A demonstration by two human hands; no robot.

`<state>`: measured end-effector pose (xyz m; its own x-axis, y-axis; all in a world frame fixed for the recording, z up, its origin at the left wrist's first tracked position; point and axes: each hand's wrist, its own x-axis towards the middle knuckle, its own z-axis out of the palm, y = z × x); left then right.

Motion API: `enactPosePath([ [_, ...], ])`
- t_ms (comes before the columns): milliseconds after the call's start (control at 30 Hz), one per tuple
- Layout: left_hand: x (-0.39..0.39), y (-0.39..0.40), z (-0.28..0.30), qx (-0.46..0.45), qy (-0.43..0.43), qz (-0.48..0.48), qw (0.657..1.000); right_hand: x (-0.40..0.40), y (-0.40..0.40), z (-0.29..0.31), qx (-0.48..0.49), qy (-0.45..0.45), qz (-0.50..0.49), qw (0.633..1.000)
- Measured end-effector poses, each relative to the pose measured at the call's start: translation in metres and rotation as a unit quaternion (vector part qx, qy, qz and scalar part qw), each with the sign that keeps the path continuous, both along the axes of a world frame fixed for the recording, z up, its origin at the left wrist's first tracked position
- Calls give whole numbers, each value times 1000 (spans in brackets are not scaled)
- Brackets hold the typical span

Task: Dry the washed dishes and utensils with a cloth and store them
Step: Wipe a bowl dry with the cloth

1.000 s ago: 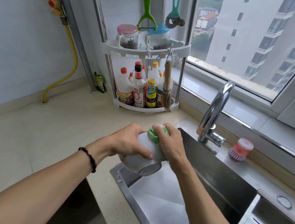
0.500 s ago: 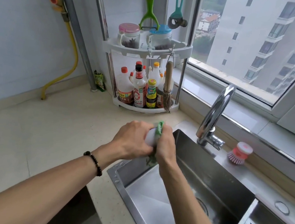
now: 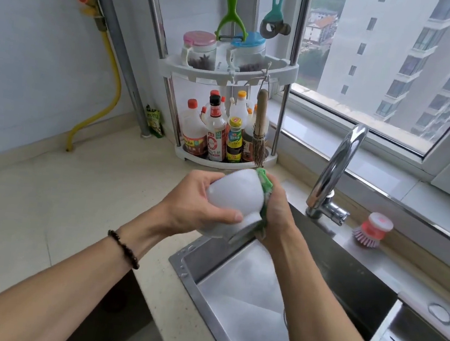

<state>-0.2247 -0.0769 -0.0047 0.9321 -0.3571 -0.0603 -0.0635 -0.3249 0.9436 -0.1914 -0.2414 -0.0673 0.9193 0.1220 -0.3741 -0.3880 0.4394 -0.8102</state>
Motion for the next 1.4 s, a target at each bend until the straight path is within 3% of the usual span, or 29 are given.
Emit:
enactPosePath([
  [133, 3, 13, 0, -85, 96, -2, 992, 0, -1, 4, -41, -35, -8, 999],
  [233, 14, 15, 8, 5, 145, -61, 987, -3, -4, 10, -127, -87, 15, 988],
  [367, 14, -2, 3, 109, 116, -84, 984, -8, -3, 19, -257, -189, 78, 944],
  [433, 9, -8, -5, 108, 90, -49, 989, -11, 1, 20, -292, -221, 63, 928],
  [533, 10, -14, -19, 147, 8, 9, 989, -26, 23, 9, -438, -241, 25, 866],
  [567, 11, -16, -22, 162, -21, 21, 986, -31, 28, 8, -454, -231, -4, 861],
  [633, 7, -20, -23, 163, -55, 28, 985, -27, 26, 12, -386, -176, -28, 905],
  [700, 4, -22, -23, 142, -63, 30, 987, -15, 17, 23, -237, -62, -23, 969],
  [733, 3, -22, -23, 131, -65, 36, 989, -12, 15, 27, -215, -31, -21, 976],
  [800, 6, -24, -22, 122, -71, 62, 988, -15, 23, 29, -301, -73, -26, 950],
  [867, 12, -24, -20, 170, -108, 76, 977, -29, 34, 19, -370, -135, -43, 918],
  [1033, 6, -23, -18, 184, -111, 42, 976, -13, 21, 18, -181, -7, -46, 982],
  [1167, 12, -22, -23, 208, -113, 60, 970, -32, 36, 12, -294, -102, -16, 950],
  [1333, 3, -20, -15, 174, -93, 31, 980, -17, 19, 12, -162, -12, -43, 986],
  [1400, 4, -19, -13, 138, -78, 47, 986, -19, 22, 16, -240, -98, -36, 965],
])
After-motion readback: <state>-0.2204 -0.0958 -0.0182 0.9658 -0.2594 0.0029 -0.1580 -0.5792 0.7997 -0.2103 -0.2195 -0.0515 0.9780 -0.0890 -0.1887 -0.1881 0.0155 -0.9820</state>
